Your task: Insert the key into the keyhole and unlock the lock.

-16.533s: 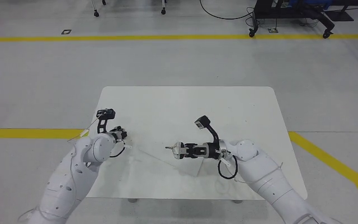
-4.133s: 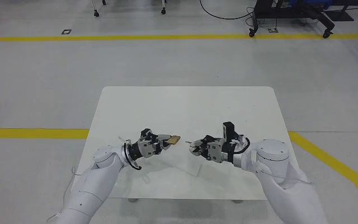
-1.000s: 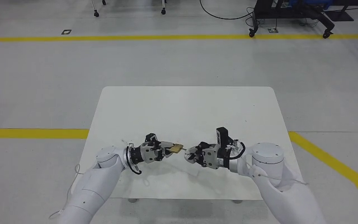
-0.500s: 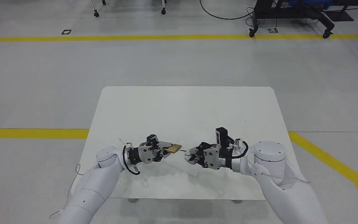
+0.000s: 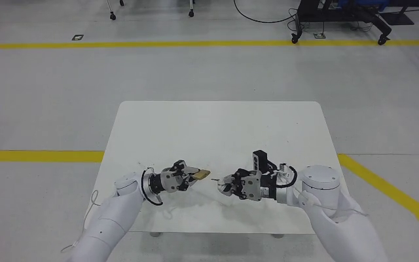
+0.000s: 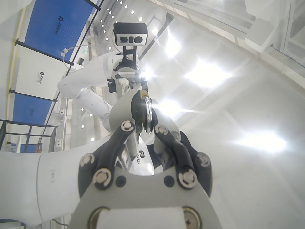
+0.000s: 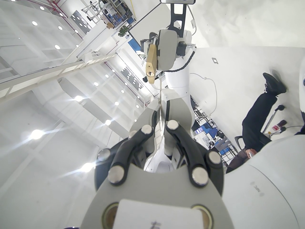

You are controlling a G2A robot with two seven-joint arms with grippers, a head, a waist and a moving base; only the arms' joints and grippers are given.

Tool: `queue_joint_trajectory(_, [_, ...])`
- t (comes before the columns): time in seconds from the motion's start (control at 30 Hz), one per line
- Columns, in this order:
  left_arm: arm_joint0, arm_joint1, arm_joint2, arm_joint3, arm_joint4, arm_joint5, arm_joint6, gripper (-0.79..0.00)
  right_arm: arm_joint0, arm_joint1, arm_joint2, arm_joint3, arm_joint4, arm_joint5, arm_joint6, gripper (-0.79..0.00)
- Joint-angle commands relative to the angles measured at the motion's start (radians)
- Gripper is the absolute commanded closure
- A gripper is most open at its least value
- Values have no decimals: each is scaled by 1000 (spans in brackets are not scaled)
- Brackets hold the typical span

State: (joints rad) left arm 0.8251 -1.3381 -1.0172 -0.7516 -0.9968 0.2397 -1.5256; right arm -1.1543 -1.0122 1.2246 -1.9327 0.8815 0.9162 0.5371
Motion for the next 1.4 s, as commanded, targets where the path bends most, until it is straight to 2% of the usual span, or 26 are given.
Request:
queue_joint_trajectory(0.0, [-9,-4,10,13,9,-8,-7,0,5,-2,-4,6,9,-2,-12,0])
queue_joint_trajectory(0.43, [-35,-17,27,60,26,-52,-10,0,19,-7,-26,19,44,-4,-59,0])
queue_joint_trajectory(0.8, [-39,-21,29,69,22,-60,-10,0,28,-11,-33,23,75,5,-108,0])
queue_joint_trajectory(1.37, [-40,-24,29,66,28,-60,-10,0,27,-9,-37,19,90,13,-121,0])
